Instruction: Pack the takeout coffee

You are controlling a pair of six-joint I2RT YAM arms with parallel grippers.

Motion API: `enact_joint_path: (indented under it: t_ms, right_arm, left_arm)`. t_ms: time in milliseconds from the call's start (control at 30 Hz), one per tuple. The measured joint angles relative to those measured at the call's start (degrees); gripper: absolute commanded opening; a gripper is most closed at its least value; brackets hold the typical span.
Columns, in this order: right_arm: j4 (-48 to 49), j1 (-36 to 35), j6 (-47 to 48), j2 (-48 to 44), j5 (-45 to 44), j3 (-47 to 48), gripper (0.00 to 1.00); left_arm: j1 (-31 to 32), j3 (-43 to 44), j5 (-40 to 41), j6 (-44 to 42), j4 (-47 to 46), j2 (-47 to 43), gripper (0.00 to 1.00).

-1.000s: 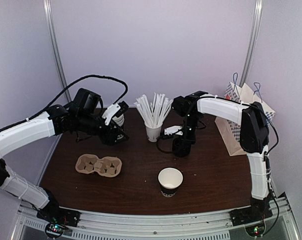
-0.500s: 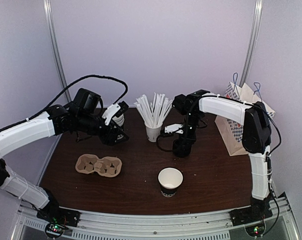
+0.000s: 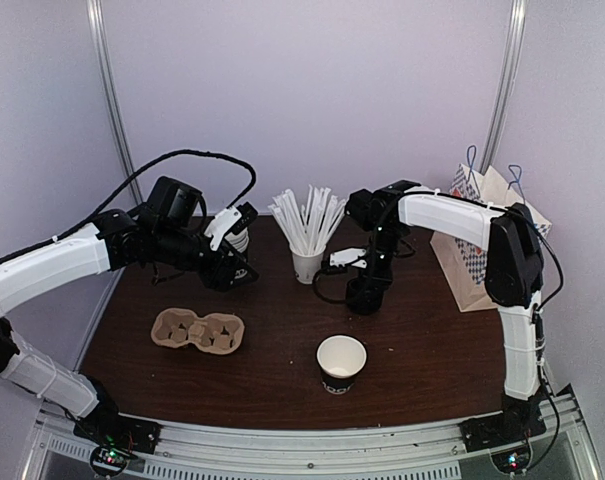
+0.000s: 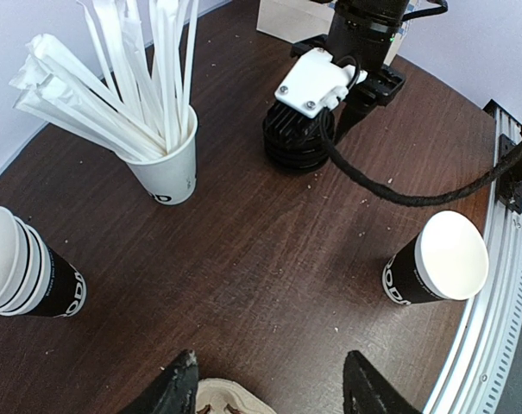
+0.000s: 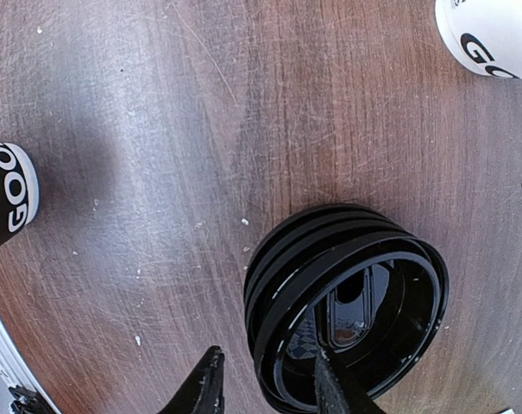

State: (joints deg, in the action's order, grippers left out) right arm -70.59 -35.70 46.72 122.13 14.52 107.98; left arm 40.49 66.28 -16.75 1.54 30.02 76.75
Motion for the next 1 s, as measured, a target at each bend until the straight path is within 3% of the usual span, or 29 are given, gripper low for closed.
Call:
enact_joint_path:
  t_ms: [533, 1000]
  right_arm:
    - [1.6, 0.0, -1.9, 1.2, -1.7, 0.0, 0.36]
    - [2.0, 0.0, -2.7, 1.8, -2.5, 0.0, 0.15]
  left_arm:
    - [0.0, 0.0, -0.1, 0.0, 0.0, 0.0, 0.59]
    - [0.0, 0.0, -0.2, 0.0, 0.0, 0.2, 0.59]
